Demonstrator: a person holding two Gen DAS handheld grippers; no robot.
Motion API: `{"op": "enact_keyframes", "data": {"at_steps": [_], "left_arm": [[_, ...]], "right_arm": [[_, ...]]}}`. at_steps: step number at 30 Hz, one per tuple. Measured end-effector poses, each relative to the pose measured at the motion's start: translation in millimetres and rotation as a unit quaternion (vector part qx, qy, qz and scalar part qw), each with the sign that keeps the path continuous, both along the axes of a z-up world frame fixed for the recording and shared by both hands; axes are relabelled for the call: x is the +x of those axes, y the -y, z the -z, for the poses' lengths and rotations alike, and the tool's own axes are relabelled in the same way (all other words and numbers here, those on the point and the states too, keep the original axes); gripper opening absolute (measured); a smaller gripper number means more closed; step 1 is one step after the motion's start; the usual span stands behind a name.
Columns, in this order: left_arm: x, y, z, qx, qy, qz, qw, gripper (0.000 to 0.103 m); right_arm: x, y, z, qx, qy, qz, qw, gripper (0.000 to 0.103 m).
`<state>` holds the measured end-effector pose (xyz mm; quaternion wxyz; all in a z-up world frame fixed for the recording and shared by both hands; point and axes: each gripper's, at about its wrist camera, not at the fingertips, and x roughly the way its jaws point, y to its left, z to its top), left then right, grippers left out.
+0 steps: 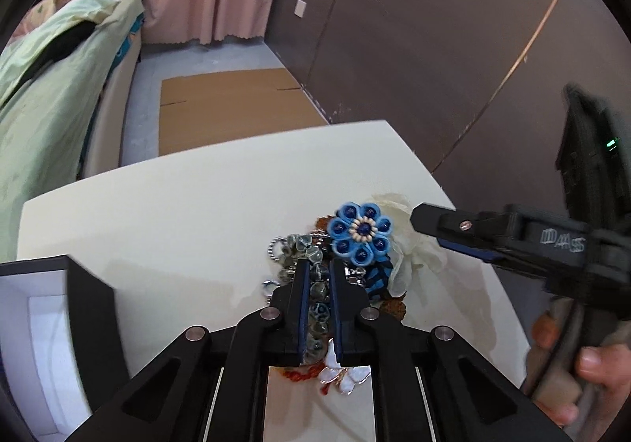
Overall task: Organize jewelry
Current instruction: 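Lift the grey bead bracelet out of the pile with the left tool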
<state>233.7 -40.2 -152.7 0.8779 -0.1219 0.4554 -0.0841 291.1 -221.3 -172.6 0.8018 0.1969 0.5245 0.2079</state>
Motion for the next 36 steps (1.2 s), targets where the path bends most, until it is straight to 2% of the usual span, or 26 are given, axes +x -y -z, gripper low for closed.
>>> {"op": "enact_keyframes", "data": {"at_steps": [4, 6, 12, 23, 32, 36], "left_arm": [[-7.5, -13.0, -13.7, -0.017, 0.011, -0.01, 0.9997, 0.01], [-12.5, -19.3, -21.2, -0.027, 0.018, -0.014, 0.9994, 0.01], [-29.6, -35.3, -42.5, -0.048, 0.042, -0.021, 0.9977, 0.01], [-60.2, -65.7, -78.8, -0.063, 0.089, -0.043, 0.9931, 0.01], [-76.8, -99.1, -100.2, -0.07, 0.117, -0.075, 0.9878, 0.01], [-84.7, -114.2, -105.8, -0.072, 0.126, -0.089, 0.9854, 0.01]], "right_arm": [[4.2, -5.8, 8.8, 0.001, -0.021, -0.008, 1.0, 0.009], [1.2, -8.0, 7.9, 0.005, -0.02, -0.011, 1.0, 0.005], [-15.2, -16.8, -22.2, 0.014, 0.029, -0.03, 0.999, 0.003], [-34.8, -12.0, -50.6, 0.086, 0.056, -0.034, 0.994, 0.003], [-59.8, -40.6, -84.2, 0.137, 0.112, -0.082, 0.981, 0.003], [-68.2, -64.2, -86.2, 0.152, 0.113, -0.11, 0.976, 0.003]]}}
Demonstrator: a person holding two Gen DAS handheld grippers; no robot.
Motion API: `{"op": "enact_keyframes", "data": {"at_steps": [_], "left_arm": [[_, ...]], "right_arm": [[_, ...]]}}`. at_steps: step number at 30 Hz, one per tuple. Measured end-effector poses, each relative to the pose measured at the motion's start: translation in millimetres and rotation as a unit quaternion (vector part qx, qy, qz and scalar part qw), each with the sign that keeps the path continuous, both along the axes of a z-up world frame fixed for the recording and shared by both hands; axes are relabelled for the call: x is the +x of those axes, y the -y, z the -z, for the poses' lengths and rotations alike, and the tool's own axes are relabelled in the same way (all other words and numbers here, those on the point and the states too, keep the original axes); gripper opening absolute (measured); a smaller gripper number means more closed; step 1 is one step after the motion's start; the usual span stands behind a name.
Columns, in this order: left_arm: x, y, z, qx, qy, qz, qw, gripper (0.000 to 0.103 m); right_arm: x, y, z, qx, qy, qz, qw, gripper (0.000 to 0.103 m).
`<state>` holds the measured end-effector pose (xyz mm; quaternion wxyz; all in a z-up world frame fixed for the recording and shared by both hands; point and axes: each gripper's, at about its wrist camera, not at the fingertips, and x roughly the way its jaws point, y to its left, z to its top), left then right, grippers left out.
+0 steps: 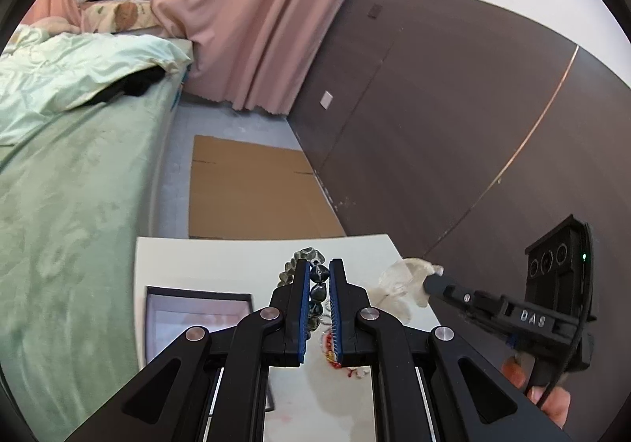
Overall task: Organize jewelry
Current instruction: 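Lift the grey bead bracelet out of the pile with the left tool, then carry the grey bead bracelet into the black box and open the left tool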
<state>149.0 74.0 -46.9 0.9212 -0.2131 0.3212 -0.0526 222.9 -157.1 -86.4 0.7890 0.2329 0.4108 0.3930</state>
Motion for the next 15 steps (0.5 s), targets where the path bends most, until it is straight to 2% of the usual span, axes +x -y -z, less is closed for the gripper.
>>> {"op": "enact_keyframes", "data": {"at_steps": [7, 15], "left_arm": [[-12.0, -27.8, -3.9, -0.004, 0.006, -0.027, 0.9996, 0.01], [-18.0, -46.3, -4.2, 0.003, 0.006, -0.045, 0.9989, 0.01]], "right_arm": [[-15.8, -45.2, -0.6, 0.019, 0.017, -0.055, 0.998, 0.003], [-28.3, -96.3, 9.6, 0.026, 0.006, -0.11, 0.994, 0.003]]}}
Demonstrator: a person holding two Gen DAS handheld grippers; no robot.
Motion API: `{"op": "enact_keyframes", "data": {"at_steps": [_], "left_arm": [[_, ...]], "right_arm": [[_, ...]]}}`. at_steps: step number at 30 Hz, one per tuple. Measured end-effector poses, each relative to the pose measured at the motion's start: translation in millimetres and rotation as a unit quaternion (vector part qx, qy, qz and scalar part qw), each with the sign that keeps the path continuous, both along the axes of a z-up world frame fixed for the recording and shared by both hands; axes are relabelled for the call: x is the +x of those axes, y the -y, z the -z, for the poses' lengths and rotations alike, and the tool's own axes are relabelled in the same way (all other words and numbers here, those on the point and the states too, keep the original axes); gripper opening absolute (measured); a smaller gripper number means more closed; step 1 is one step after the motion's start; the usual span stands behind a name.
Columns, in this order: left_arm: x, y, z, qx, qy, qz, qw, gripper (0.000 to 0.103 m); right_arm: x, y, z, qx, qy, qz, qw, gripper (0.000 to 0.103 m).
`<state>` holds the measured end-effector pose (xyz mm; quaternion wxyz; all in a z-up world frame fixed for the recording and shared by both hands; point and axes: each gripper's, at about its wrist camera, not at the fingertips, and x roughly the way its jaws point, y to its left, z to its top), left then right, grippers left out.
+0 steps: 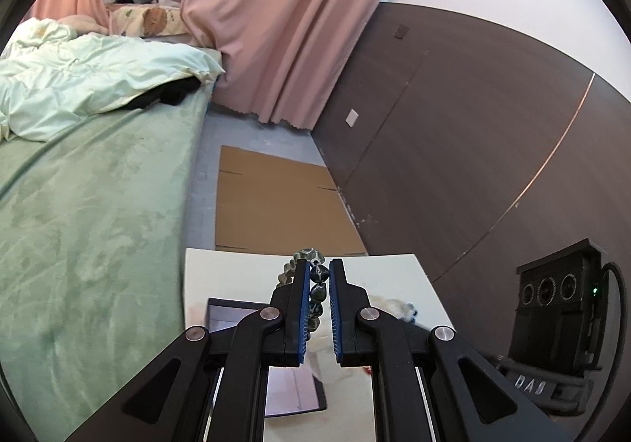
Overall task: Organize jewelry
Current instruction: 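Carry the grey bead bracelet into the black box and open the left tool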
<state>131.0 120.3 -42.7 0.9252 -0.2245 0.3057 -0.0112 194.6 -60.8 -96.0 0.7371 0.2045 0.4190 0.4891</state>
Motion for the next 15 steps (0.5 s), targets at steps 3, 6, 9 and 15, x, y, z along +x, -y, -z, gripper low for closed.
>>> {"op": "enact_keyframes", "data": {"at_steps": [3, 6, 9, 15], "left_arm": [[-0.6, -3.6, 1.9, -0.001, -0.004, -0.003, 1.0, 0.01], [0.2, -6.0, 6.2, -0.001, -0.012, -0.005, 0.9999, 0.01], [0.2, -6.5, 10.9, 0.0, -0.023, -0.004, 0.9997, 0.01], [3.8, 0.4, 22.1, 0.008, -0.05, 0.008, 0.9987, 0.01]], "right_arm": [[0.3, -21.2, 13.4, -0.035, -0.024, -0.028, 0.999, 0.004], [6.2, -21.3, 30.2, -0.061, -0.056, -0.024, 0.996, 0.034], [6.7, -7.5, 24.0, -0.072, -0.038, 0.004, 0.997, 0.061], [10.9, 20.1, 15.2, -0.081, -0.028, 0.036, 0.996, 0.061]]}}
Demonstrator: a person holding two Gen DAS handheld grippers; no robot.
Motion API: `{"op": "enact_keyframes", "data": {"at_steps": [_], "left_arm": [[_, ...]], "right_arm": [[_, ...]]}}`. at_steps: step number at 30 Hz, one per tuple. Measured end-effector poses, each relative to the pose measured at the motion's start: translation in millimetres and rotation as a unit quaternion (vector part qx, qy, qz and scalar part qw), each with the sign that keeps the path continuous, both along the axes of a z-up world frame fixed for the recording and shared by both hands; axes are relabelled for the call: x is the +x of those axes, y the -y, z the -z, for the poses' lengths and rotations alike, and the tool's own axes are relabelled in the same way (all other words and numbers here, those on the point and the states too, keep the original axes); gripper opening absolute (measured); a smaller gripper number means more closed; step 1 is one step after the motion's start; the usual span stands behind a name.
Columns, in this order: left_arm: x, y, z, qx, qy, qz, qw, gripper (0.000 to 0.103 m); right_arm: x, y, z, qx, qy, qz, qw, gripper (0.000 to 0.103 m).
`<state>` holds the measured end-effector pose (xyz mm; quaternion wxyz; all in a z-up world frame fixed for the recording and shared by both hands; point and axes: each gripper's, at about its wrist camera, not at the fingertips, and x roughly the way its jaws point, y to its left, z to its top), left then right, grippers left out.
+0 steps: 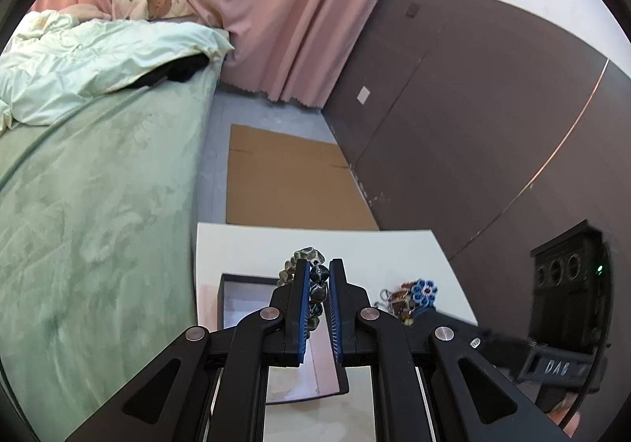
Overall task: Organize jewelry
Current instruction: 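Carry the grey bead bracelet into the black box and open the left tool, then return the left tool to the pile and grasp the blue flower hair clip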
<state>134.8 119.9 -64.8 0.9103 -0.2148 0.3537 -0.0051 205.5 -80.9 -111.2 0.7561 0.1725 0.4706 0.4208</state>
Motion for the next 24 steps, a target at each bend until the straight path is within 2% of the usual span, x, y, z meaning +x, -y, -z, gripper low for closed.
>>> {"op": "enact_keyframes", "data": {"at_steps": [5, 7, 9, 11, 16, 24], "left_arm": [[8.1, 1.0, 16.0, -0.019, -0.048, 0.005, 0.9987, 0.012], [11.3, 1.3, 23.4, -0.025, -0.071, 0.008, 0.9972, 0.023], [9.7, 1.0, 27.7, -0.029, -0.078, 0.002, 0.9965, 0.051], [4.3, 2.2, 25.3, -0.025, -0.07, -0.009, 0.9972, 0.064], [-5.7, 17.4, 16.1, -0.021, -0.055, 0.002, 0.9983, 0.066], [-14.5, 63.9, 12.3, 0.001, -0.047, 0.034, 0.9983, 0.066]], "right_arm": [[6.1, 20.8, -0.7, -0.017, -0.002, 0.021, 1.0, 0.061], [7.4, 28.5, -3.1, -0.022, 0.0, 0.028, 0.999, 0.061], [7.8, 38.6, -5.1, -0.023, -0.001, 0.035, 0.999, 0.061], [7.1, 48.6, -6.2, -0.021, -0.003, 0.043, 0.999, 0.061], [-0.5, 64.7, -7.5, -0.03, -0.003, 0.069, 0.997, 0.061], [-20.8, 102.2, -13.4, -0.05, 0.01, 0.112, 0.992, 0.061]]}}
